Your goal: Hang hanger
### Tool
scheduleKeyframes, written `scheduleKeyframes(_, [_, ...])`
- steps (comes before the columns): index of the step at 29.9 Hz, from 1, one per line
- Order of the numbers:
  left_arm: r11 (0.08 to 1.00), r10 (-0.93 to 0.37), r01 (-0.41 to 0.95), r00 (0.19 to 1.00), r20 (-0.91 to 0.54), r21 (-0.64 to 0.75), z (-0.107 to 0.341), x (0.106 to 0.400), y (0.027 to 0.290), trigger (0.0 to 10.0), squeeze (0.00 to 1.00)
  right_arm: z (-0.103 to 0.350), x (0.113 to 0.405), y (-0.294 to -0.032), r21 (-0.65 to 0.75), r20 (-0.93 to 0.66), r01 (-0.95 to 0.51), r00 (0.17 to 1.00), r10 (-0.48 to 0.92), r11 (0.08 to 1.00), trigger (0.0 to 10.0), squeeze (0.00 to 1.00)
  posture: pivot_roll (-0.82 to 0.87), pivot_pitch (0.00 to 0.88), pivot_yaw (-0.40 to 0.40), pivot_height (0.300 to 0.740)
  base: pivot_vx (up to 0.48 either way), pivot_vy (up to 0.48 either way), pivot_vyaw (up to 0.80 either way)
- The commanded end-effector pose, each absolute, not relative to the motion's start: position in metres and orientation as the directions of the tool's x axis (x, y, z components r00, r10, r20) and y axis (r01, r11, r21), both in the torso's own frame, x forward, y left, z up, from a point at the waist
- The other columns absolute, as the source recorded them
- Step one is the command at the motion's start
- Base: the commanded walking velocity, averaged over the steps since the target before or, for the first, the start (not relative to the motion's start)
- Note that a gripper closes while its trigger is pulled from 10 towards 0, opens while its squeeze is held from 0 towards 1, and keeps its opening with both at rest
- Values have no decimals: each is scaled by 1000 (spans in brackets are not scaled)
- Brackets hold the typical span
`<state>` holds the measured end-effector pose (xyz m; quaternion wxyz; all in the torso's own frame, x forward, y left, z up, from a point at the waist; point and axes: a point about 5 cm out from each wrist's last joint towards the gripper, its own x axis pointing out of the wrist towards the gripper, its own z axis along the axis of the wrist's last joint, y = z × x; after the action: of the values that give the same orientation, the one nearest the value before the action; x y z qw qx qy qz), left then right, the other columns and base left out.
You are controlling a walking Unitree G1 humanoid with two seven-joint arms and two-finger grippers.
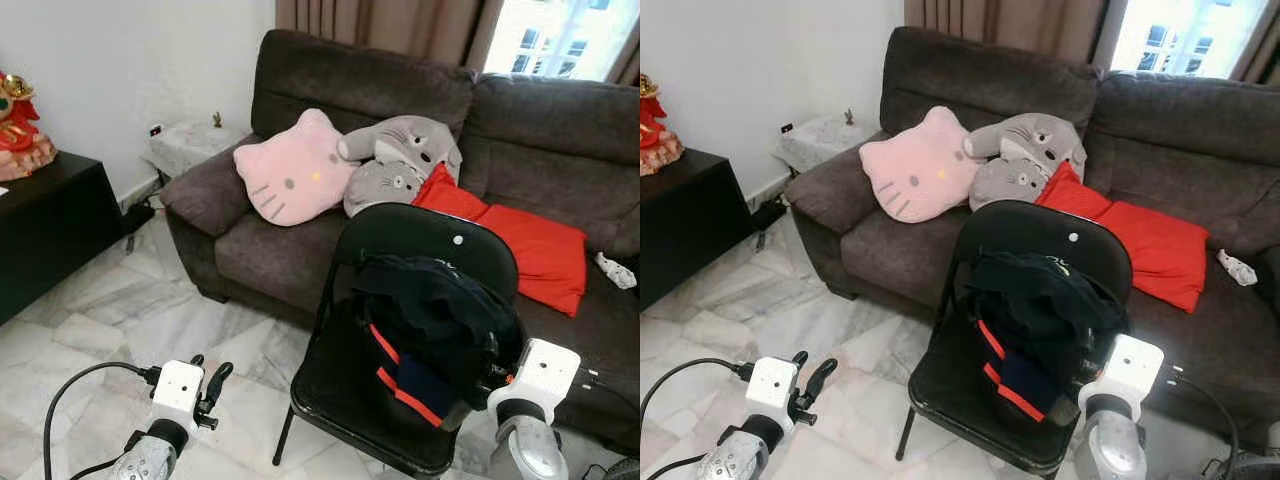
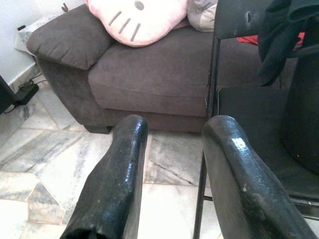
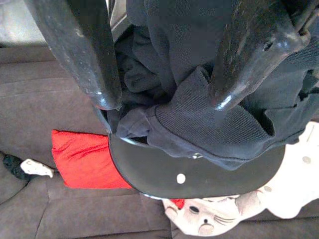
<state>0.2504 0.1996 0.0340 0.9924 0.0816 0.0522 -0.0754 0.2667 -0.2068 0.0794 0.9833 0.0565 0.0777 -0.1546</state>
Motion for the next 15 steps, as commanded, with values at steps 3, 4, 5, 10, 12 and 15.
scheduleKeyframes(3, [977, -135, 153, 983, -121, 150, 33, 249, 199, 10000, 0, 79, 276, -207, 53, -217, 298, 935, -281, 953, 10000, 0, 13, 0, -34, 740, 0, 0, 0])
scheduleKeyframes(4, [977, -135, 152, 983, -121, 149, 33, 250, 199, 10000, 0, 75, 278, -208, 40, -246, 301, 927, -283, 953, 10000, 0, 12, 0, -33, 740, 0, 0, 0])
scheduleKeyframes(5, [977, -135, 152, 983, -121, 149, 33, 250, 199, 10000, 0, 75, 278, -208, 40, -246, 301, 927, -283, 953, 10000, 0, 12, 0, -33, 740, 0, 0, 0])
scheduleKeyframes(10, [976, -138, 155, 983, -122, 149, 33, 250, 198, 10000, 0, 69, 285, -211, 13, -293, 291, 916, -274, 957, 10000, 0, 14, 0, -29, 740, 0, 0, 0])
scheduleKeyframes(12, [976, -140, 158, 983, -122, 151, 34, 250, 198, 10000, 0, 68, 290, -210, 12, -307, 275, 916, -258, 961, 10000, 0, 15, 0, -27, 740, 0, 0, 0])
scheduleKeyframes(15, [976, -140, 158, 983, -122, 151, 34, 250, 198, 10000, 0, 69, 294, -209, 13, -303, 260, 921, -244, 965, 10000, 0, 19, 0, -26, 740, 0, 0, 0])
